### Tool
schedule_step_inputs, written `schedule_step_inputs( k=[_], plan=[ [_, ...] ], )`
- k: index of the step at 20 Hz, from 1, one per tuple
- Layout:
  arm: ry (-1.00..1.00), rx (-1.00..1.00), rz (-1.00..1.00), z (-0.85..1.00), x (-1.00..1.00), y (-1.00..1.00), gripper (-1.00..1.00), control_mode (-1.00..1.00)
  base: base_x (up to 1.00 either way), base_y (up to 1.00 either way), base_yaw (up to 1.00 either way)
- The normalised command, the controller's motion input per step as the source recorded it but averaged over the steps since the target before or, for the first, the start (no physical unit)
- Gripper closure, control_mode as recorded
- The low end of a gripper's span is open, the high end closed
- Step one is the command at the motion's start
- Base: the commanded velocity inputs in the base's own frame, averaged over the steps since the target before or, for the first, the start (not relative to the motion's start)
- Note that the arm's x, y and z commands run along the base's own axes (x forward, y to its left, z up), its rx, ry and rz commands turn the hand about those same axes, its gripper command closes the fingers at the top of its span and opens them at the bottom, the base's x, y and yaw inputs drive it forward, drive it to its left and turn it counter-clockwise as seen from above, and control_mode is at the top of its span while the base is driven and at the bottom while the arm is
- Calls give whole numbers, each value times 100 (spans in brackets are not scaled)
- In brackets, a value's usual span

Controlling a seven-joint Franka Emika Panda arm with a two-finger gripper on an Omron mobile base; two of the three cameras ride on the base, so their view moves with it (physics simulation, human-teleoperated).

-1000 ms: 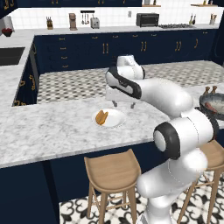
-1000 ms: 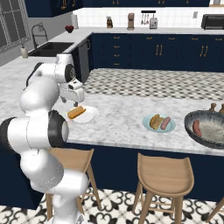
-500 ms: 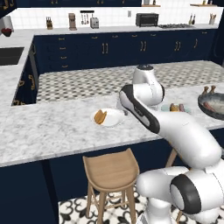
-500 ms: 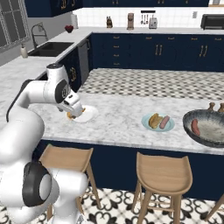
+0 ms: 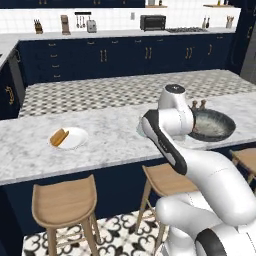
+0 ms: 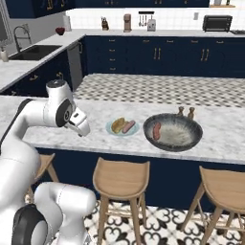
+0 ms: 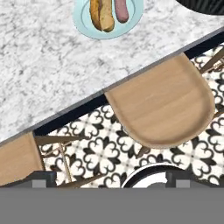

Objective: Place one bun and one sausage from the bowl on each plate.

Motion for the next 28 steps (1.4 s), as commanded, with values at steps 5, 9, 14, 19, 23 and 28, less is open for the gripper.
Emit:
schedule_step_inputs(
  k=[5, 9, 14, 19, 23, 28],
  plan=[
    [0, 0, 0, 0, 0, 0, -100, 100, 16, -100, 0],
    [0, 0, 0, 0, 0, 0, -100, 100, 28, -100, 2],
    [0, 10, 12, 0, 82, -85, -100, -100, 0, 0, 0],
    [0, 4, 21, -34, 100, -10, -100, -100, 0, 0, 0],
    [0, 1, 24, -69, 100, 0, -100, -100, 0, 0, 0],
    [0, 1, 15, -73, 89, 3, -100, -100, 0, 0, 0]
  ],
)
